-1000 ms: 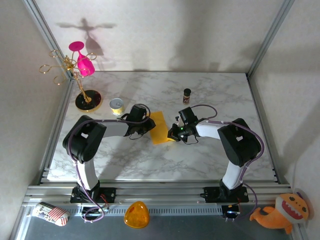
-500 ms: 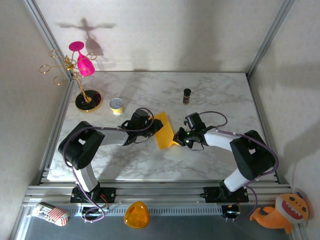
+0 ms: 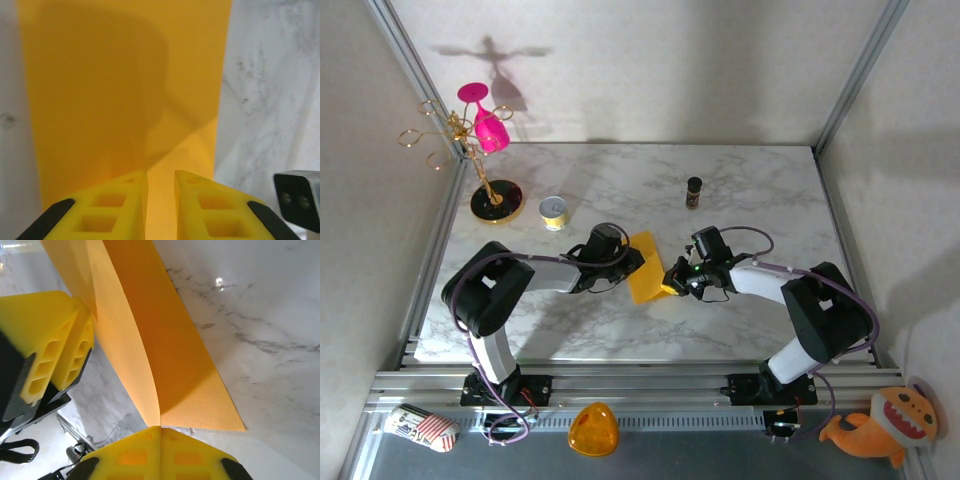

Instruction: Fold a paper plane with a square sheet of paper (pick it up from the middle)

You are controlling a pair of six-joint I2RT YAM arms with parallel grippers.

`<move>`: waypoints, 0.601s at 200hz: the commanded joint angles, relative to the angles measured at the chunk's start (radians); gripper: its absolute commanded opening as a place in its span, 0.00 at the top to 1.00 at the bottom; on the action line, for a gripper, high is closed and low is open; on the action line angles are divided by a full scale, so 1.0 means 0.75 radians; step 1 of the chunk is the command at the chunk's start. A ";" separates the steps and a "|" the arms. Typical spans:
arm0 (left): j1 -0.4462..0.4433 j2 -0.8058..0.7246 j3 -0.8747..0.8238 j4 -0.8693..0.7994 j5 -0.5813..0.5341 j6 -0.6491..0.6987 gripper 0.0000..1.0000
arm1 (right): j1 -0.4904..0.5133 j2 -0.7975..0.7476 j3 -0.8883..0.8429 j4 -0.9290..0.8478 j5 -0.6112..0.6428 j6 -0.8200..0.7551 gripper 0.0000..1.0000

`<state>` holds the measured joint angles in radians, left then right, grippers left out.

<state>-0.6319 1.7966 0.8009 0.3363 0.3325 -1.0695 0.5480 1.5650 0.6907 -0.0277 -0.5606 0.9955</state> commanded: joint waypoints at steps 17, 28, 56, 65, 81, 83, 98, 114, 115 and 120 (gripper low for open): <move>-0.008 -0.025 -0.004 -0.157 -0.094 0.033 0.80 | 0.034 0.069 0.029 -0.009 -0.132 -0.005 0.94; -0.010 -0.021 -0.004 -0.167 -0.094 0.038 0.80 | 0.043 0.080 0.036 -0.016 -0.143 -0.012 0.92; -0.010 0.009 0.023 -0.225 -0.088 0.092 0.81 | 0.045 0.104 0.048 -0.004 -0.142 -0.034 0.86; -0.010 0.012 0.032 -0.238 -0.087 0.112 0.81 | 0.045 0.114 0.054 0.004 -0.134 -0.040 0.85; -0.010 0.014 0.043 -0.256 -0.086 0.139 0.82 | 0.043 0.130 0.063 0.005 -0.115 -0.049 0.83; -0.010 0.014 0.044 -0.257 -0.085 0.142 0.82 | 0.043 0.131 0.063 0.006 -0.115 -0.049 0.83; -0.010 0.014 0.049 -0.258 -0.078 0.151 0.82 | 0.043 0.138 0.061 0.022 -0.118 -0.041 0.81; -0.010 0.016 0.050 -0.248 -0.068 0.157 0.82 | 0.042 0.136 0.057 0.029 -0.118 -0.033 0.81; -0.010 0.017 0.051 -0.248 -0.068 0.158 0.82 | 0.042 0.134 0.056 0.029 -0.118 -0.033 0.81; -0.010 0.018 0.051 -0.246 -0.068 0.158 0.82 | 0.043 0.131 0.053 0.029 -0.120 -0.031 0.81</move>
<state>-0.6334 1.7962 0.8249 0.2050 0.2909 -0.9867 0.5770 1.6562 0.7147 -0.0174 -0.6407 0.9802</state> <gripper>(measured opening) 0.182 0.185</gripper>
